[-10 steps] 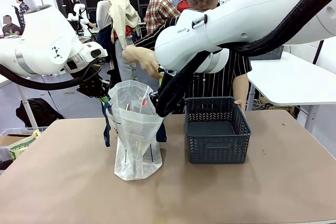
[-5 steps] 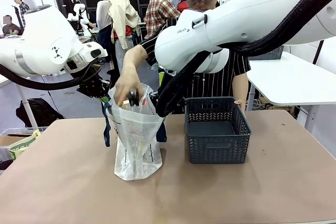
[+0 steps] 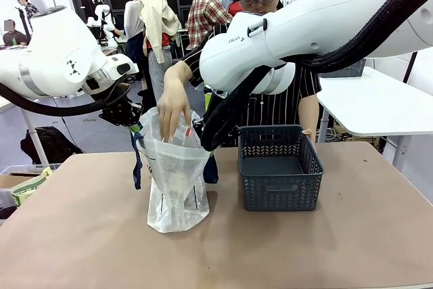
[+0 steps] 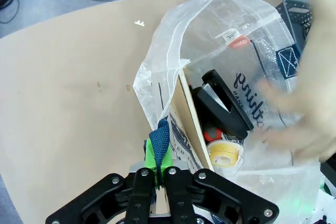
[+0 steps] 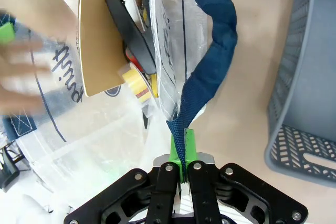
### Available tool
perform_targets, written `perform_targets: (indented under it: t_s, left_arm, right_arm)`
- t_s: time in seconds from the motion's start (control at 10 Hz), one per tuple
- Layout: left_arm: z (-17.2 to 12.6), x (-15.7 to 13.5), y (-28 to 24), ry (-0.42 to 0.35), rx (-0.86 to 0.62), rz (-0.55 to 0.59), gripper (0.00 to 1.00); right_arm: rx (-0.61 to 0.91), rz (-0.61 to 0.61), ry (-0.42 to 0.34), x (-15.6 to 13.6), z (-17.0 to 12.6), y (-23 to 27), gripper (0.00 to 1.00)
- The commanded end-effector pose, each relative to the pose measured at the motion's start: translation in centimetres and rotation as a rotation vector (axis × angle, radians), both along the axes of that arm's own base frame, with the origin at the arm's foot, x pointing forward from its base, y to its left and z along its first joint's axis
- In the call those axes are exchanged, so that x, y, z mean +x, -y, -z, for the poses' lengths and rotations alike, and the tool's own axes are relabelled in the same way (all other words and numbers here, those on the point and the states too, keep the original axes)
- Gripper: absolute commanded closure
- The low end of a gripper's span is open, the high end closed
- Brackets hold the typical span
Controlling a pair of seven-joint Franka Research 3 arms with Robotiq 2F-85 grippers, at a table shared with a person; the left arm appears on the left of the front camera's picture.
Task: Transfer purchased items from the store into the shopping bag.
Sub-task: Move the Reusable shopping bag to the right side of the table.
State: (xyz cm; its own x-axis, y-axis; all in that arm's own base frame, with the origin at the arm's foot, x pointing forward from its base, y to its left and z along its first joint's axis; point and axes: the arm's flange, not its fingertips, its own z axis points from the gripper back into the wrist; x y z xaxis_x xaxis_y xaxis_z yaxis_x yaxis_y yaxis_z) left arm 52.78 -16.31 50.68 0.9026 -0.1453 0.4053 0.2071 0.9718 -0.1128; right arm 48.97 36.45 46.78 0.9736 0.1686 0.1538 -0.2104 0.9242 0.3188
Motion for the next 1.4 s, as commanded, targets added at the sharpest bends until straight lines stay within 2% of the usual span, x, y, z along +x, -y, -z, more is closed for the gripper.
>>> perform_targets:
  t_s: [0.0, 1.3]
  left_arm:
    - [-0.11, -0.22, -0.16, 0.000, 0.003, 0.000, 1.00]
    - [-0.11, -0.22, -0.16, 0.000, 0.003, 0.000, 1.00]
  right_arm:
    - [0.008, 0.003, -0.001, 0.01, -0.09, -0.01, 1.00]
    - [0.008, 0.003, -0.001, 0.01, -0.09, -0.01, 1.00]
